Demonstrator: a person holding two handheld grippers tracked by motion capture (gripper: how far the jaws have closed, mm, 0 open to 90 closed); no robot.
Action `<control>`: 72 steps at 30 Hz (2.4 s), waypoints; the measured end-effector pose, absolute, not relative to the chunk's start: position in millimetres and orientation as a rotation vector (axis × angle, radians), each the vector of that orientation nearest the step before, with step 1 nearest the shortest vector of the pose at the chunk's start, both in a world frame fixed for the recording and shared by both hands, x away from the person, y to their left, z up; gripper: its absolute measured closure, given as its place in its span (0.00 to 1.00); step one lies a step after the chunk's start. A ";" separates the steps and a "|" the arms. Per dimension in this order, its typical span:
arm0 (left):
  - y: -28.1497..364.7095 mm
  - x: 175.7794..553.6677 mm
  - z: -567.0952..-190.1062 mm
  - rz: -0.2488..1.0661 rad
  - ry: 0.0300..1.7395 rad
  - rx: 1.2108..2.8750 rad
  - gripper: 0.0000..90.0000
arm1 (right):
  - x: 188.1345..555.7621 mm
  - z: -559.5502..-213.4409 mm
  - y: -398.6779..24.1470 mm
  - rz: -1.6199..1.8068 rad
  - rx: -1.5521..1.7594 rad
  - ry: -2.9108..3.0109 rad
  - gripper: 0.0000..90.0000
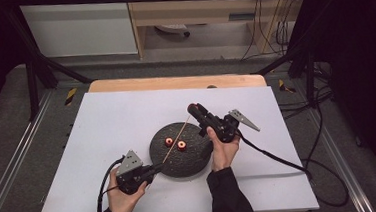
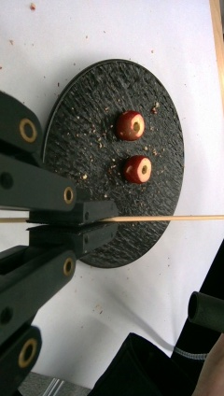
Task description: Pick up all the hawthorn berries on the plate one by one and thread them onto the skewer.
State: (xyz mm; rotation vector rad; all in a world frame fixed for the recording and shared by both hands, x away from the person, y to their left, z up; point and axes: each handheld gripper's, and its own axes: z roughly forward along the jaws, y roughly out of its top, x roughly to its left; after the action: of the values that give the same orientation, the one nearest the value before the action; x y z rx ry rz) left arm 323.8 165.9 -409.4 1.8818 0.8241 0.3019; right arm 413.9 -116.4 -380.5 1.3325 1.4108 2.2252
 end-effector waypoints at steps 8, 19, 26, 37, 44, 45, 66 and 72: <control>158.5 324.7 -409.1 0.286 0.843 1.860 0.98 | 412.8 -381.4 -115.5 2.244 1.331 1.402 0.68; 146.6 326.6 -406.5 0.287 0.872 1.822 0.98 | 410.2 -385.0 -112.6 2.255 1.331 1.413 0.68; 141.0 332.0 -404.0 0.285 0.878 1.813 0.98 | 406.8 -387.8 -110.5 2.260 1.327 1.428 0.69; 137.1 341.4 -395.8 0.293 0.869 1.808 0.98 | 398.9 -393.4 -106.7 2.247 1.308 1.485 0.69; 130.4 348.1 -391.0 0.308 0.860 1.817 0.98 | 392.1 -398.6 -103.8 2.229 1.294 1.543 0.69; 129.7 349.0 -390.5 0.311 0.859 1.817 0.98 | 391.2 -399.4 -103.4 2.226 1.292 1.554 0.69; 123.9 355.1 -390.4 0.317 0.840 1.848 0.98 | 370.6 -419.4 -94.2 2.158 1.268 1.726 0.68; 128.7 353.5 -392.4 0.311 0.828 1.852 0.98 | 370.9 -418.1 -95.3 2.145 1.283 1.767 0.65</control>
State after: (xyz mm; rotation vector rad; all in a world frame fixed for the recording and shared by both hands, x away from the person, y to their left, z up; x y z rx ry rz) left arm 353.5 128.7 -392.4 1.8519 0.8278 0.3109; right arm 370.9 -95.3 -418.1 1.2828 1.7675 2.1452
